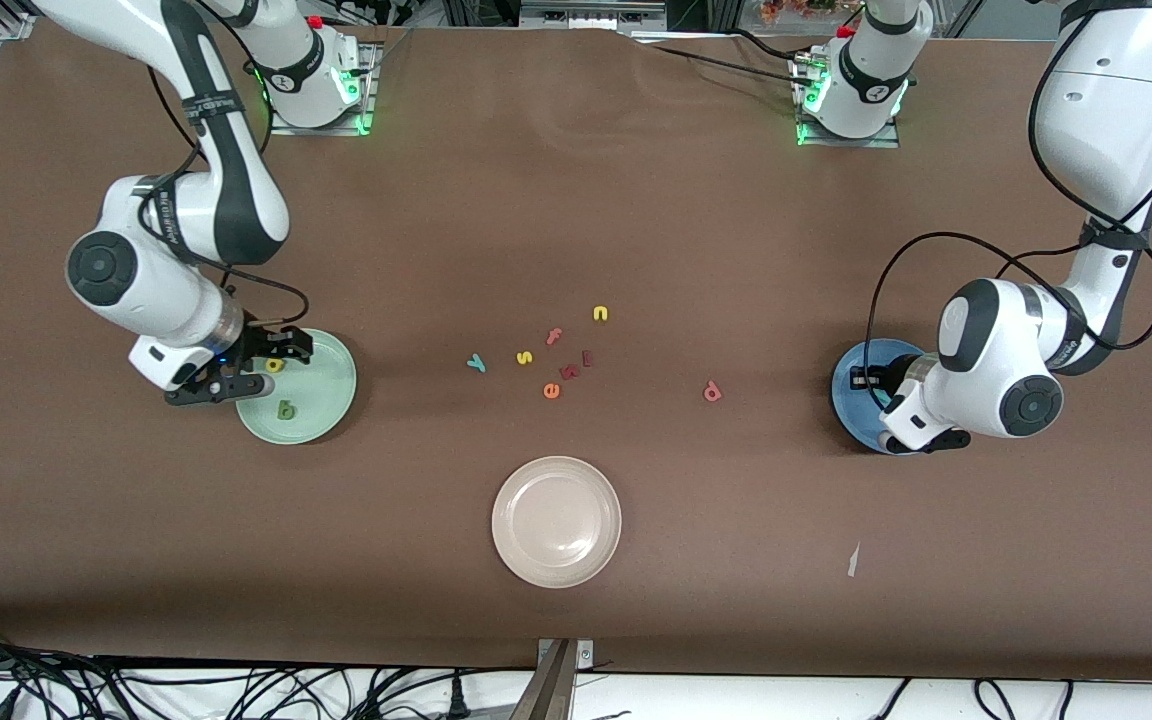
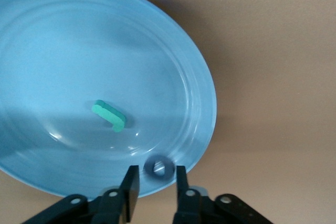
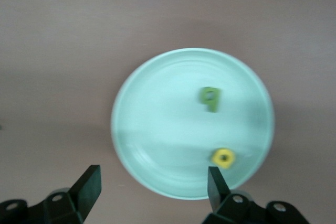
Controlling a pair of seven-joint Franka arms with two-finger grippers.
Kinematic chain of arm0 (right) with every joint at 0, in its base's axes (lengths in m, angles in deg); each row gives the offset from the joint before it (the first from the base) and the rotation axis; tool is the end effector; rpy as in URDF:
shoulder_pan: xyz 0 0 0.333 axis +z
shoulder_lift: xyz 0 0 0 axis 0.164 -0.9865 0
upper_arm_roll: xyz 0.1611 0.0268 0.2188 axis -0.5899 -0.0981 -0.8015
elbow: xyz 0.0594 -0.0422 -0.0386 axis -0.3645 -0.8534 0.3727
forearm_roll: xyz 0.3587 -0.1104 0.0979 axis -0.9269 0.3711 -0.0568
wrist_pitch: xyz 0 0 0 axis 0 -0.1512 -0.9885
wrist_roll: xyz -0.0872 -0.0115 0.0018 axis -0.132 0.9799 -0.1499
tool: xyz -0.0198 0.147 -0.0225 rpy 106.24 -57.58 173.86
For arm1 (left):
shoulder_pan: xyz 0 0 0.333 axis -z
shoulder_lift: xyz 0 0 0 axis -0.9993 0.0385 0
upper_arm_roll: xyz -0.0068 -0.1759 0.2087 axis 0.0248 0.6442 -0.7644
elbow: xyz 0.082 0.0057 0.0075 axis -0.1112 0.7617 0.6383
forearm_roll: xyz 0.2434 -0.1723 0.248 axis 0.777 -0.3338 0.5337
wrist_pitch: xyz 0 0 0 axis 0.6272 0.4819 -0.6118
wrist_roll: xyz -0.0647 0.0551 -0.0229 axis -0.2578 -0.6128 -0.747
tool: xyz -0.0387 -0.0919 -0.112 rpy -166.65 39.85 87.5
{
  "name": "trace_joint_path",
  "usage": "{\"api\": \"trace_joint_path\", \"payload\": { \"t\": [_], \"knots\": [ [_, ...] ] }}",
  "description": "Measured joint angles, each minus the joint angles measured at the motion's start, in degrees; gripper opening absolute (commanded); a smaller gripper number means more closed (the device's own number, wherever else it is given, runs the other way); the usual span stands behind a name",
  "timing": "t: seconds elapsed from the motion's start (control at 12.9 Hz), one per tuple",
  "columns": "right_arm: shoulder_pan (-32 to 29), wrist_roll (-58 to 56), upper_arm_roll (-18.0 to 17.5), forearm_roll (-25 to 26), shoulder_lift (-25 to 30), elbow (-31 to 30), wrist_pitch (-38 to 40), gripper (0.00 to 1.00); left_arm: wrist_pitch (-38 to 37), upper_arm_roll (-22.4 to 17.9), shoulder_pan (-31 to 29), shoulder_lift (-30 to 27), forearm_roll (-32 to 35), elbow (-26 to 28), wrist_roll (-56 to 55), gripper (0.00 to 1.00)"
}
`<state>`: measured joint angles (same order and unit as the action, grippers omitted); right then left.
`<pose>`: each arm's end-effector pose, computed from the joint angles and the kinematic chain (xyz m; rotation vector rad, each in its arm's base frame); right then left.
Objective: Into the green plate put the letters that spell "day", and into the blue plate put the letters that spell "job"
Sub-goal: 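Grasp the cyan y with the right gripper while the left gripper grasps the pink p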
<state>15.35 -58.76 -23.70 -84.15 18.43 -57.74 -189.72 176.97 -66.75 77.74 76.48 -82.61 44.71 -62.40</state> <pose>0.5717 0.1073 0.2241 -3.1131 -0.1812 0.0609 0.5807 -0.0494 0.1395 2.9983 0.1501 -0.6181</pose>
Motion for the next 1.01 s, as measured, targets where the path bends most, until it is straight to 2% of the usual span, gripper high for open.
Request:
{"api": "trace_joint_path", "payload": {
  "t": [0.23, 0.47, 0.78, 1.01],
  "knots": [
    [8.1, 15.4, -1.8, 0.0, -1.3, 0.0, -2.4, 0.90, 0.1, 0.1, 0.3, 0.0, 0.0, -0.1, 0.0, 1.00],
    [15.6, 27.8, -1.9, 0.0, -5.4, 0.2, -8.4, 0.89, 0.1, 1.7, 0.5, -0.3, 0.0, -1.1, 0.0, 1.00],
    [18.3, 38.2, -1.6, 0.0, -10.8, 1.7, -14.3, 0.87, 0.1, 5.2, 5.0, -0.8, -0.1, -4.0, -1.5, 1.00],
    [19.1, 45.6, -1.2, 0.0, -12.3, 3.5, -14.6, 0.87, 0.6, 5.2, 11.5, -0.4, -0.1, -4.8, -12.1, 1.00]
  ]
}}
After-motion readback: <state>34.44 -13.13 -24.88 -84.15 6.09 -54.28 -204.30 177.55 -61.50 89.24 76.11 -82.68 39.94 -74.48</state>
